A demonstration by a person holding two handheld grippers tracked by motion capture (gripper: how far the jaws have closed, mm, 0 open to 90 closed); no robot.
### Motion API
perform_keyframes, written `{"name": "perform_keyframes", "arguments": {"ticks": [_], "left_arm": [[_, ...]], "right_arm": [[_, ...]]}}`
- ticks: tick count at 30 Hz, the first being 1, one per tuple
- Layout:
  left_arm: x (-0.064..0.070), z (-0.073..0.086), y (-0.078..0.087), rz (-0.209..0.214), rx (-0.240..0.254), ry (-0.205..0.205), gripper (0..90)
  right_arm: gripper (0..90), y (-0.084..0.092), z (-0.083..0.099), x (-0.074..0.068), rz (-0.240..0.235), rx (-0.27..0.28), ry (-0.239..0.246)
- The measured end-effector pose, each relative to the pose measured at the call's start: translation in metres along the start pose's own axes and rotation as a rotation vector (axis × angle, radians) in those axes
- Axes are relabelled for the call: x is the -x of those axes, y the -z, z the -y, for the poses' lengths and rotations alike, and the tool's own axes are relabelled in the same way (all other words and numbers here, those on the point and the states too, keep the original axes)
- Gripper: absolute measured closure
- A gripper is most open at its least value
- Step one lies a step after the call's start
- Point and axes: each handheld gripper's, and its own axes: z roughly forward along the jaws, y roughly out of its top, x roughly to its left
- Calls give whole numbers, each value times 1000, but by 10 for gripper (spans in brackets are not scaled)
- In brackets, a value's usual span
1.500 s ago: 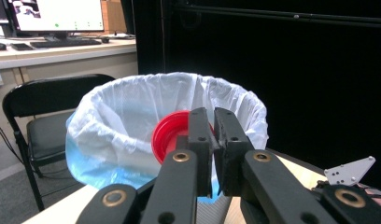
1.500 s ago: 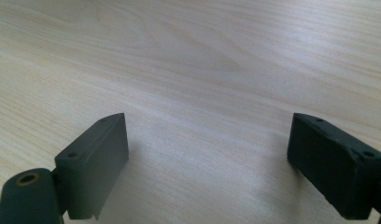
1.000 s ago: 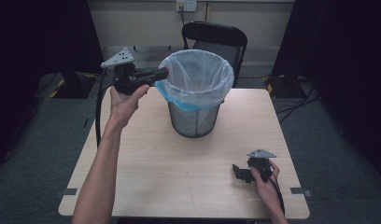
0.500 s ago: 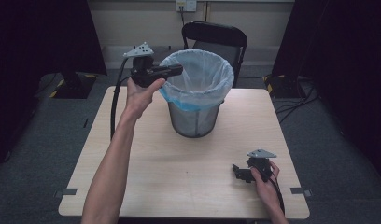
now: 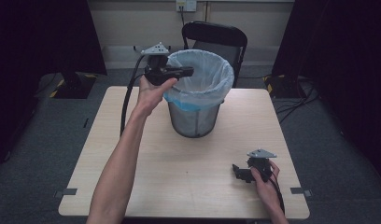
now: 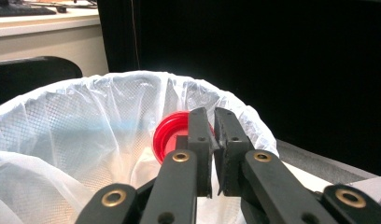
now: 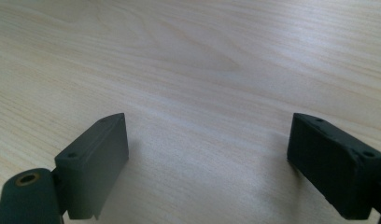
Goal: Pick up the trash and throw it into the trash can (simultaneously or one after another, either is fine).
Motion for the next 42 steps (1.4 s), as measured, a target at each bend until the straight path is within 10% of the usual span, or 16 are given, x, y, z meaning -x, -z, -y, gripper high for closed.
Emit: {"name": "perform_keyframes", "arguments": {"ticks": [18,42], "left_arm": [[-1,8,22,-90,6,29,176],[-5,40,101,-118,32,45,168]], "right_arm": [[116,0,0,0,0,0,0],[116,0,0,0,0,0,0]]}}
